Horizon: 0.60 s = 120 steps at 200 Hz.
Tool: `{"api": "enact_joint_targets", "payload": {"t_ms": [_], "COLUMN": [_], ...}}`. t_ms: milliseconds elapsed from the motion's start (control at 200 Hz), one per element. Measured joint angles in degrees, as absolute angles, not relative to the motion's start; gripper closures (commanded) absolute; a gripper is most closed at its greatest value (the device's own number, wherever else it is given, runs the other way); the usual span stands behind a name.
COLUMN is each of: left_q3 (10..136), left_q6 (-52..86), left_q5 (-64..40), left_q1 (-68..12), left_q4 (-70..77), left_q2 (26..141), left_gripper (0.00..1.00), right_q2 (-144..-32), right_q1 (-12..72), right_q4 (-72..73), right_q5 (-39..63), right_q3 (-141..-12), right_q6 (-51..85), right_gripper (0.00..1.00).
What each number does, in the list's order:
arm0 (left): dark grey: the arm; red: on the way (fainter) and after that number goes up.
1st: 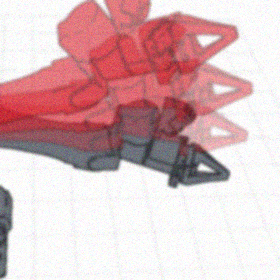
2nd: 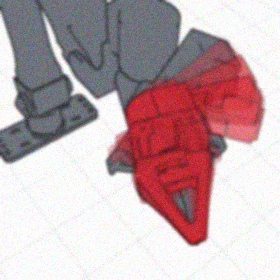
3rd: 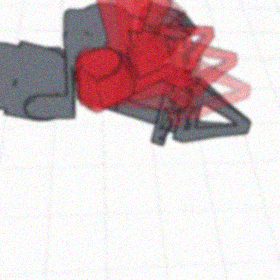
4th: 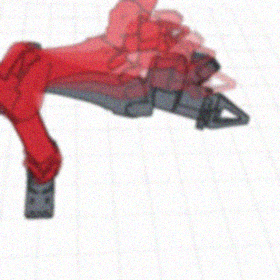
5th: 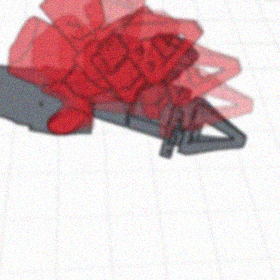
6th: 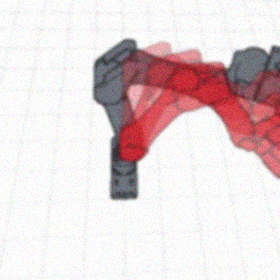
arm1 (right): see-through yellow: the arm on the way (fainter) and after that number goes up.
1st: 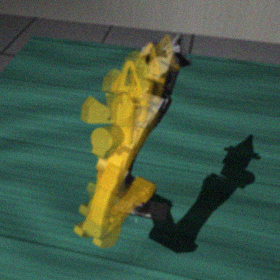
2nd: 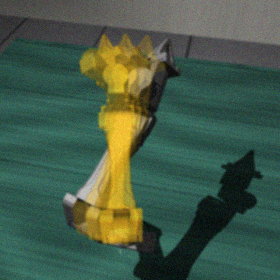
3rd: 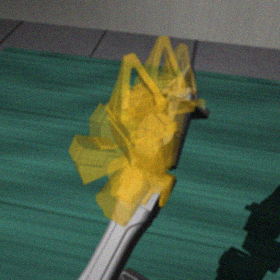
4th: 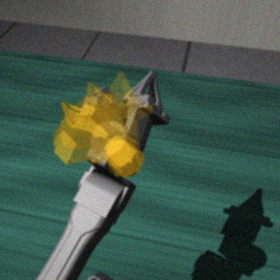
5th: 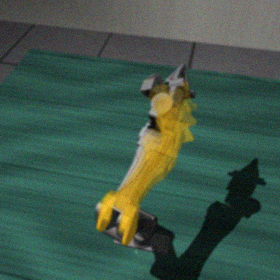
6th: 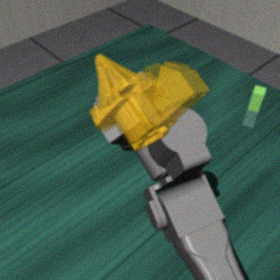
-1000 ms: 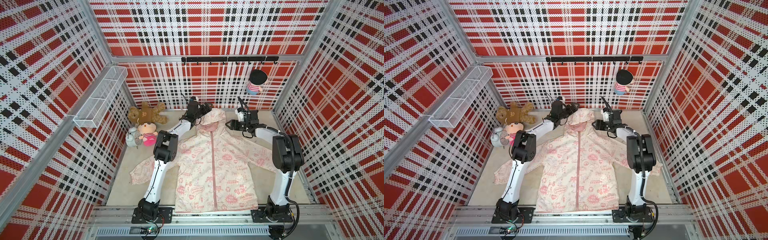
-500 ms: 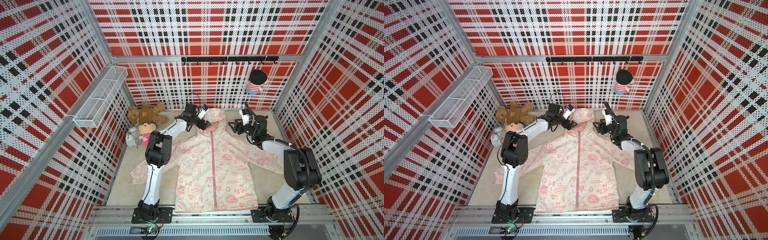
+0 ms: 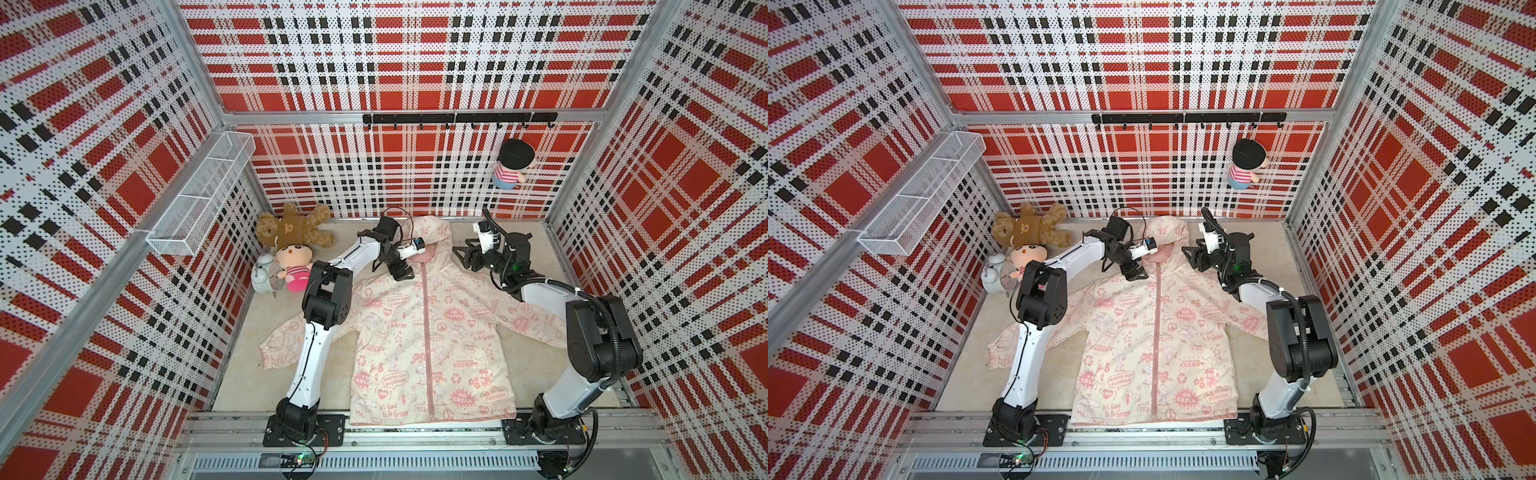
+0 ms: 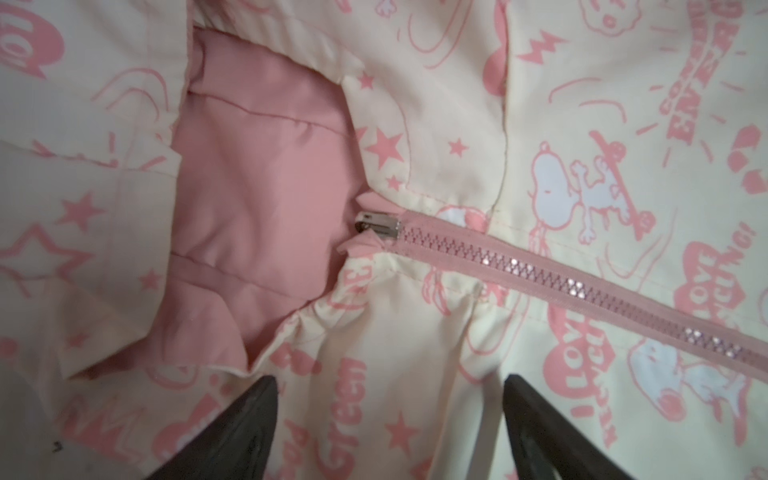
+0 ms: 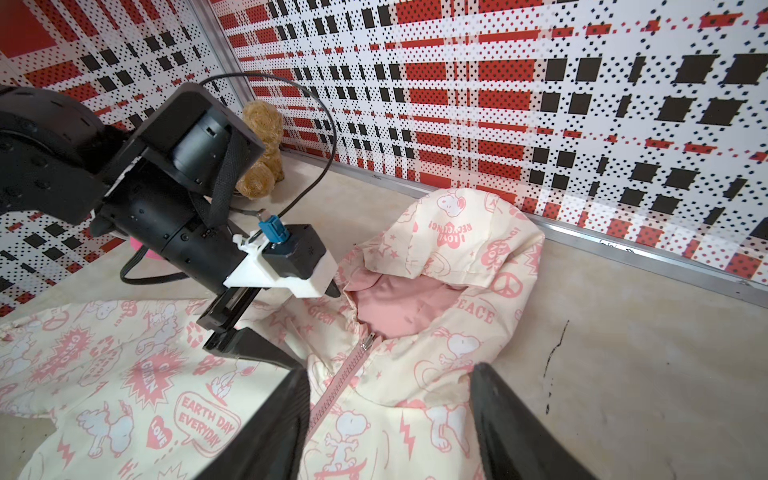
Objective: Unzip the jacket
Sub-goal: Unzip the zipper on the jacket.
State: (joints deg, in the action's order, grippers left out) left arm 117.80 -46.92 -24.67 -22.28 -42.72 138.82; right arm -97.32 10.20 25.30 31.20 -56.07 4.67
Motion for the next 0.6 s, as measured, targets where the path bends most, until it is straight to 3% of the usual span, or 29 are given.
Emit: {"api": "enact_joint_targets", "payload": {"t_ms": [601], "left_q3": [135.9], "left_q6": [-53.47], "left_q5": [-21.19], "left_q1": [-25.3], "left_q4": [-49.36], "left_q2": [149.53], "left_gripper": [0.21], "right_q2": [-97.32], "right_q1": [12.29], "right_q4": [20.88], "right_q5": [29.76], "right_q3": [-56.31], "right_q6": [0.82], "right_gripper": [0.38]}}
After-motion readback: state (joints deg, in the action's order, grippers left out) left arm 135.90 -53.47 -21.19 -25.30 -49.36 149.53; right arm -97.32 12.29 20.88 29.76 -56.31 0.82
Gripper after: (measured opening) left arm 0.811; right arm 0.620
